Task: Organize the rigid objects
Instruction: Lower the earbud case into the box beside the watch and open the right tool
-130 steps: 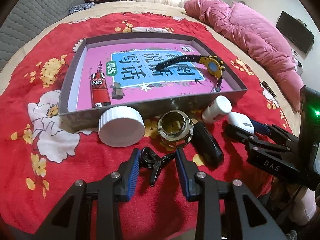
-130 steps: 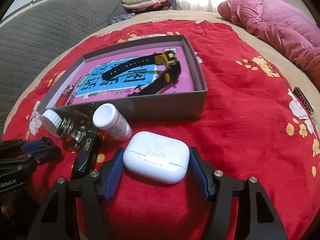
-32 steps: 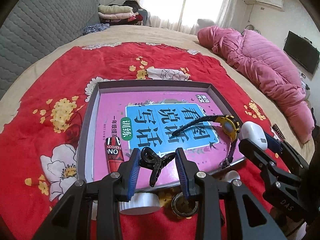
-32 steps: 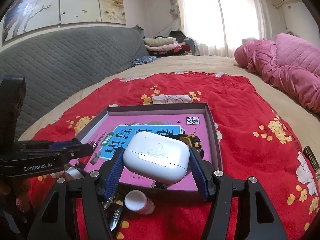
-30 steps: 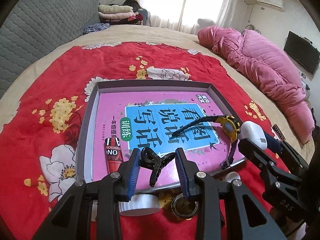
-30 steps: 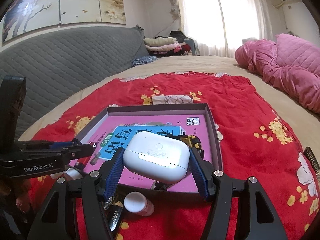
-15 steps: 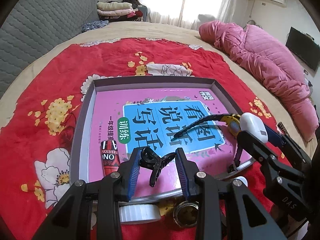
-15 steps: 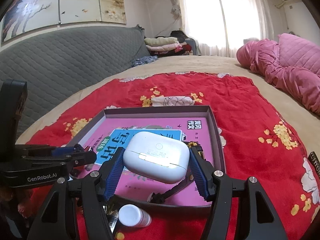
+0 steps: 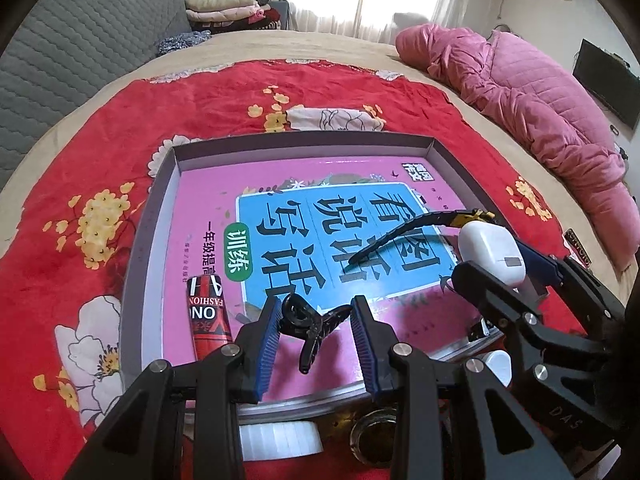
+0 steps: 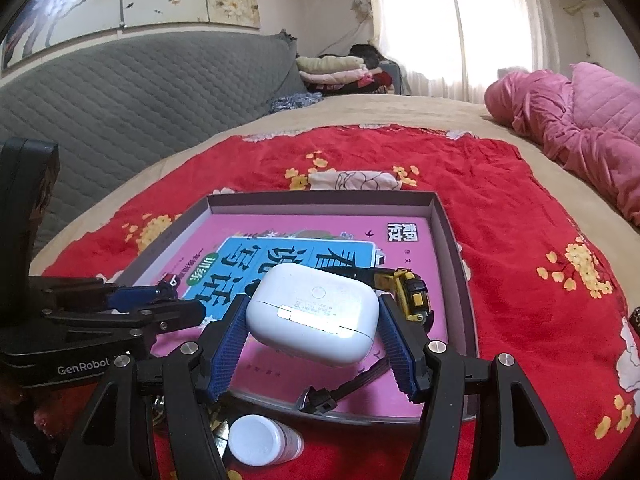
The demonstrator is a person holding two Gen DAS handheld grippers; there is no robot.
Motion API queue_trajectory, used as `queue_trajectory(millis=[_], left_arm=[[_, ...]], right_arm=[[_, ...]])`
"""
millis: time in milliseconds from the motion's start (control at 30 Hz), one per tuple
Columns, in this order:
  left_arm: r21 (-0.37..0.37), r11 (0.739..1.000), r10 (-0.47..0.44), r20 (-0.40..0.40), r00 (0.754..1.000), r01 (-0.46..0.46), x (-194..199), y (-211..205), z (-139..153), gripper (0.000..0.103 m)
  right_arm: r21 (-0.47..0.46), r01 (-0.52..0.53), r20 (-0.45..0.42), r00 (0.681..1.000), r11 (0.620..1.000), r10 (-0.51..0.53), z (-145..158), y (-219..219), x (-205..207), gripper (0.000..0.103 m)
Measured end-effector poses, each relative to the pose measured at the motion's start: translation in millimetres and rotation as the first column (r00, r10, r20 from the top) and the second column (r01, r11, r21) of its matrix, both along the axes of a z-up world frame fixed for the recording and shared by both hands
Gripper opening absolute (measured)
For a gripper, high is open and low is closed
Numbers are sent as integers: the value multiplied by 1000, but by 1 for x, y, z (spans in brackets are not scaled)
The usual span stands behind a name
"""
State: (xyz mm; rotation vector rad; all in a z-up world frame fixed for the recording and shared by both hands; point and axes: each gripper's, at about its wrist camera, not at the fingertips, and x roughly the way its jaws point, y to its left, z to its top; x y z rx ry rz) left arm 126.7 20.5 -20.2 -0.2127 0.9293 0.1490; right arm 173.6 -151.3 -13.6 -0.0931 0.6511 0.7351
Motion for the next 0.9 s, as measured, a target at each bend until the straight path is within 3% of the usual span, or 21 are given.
queue_trajectory(millis=[400, 900], left_arm=[[19, 1000, -2, -25, 1000, 2, 8, 1, -8, 36], [33, 999, -5, -33, 999, 6, 9, 1, -13, 36]], right_arm=[[-28, -16, -27, 1000, 999, 15, -7, 5, 5, 65], [-129, -74, -54, 996, 989, 68, -14, 21, 5, 65]])
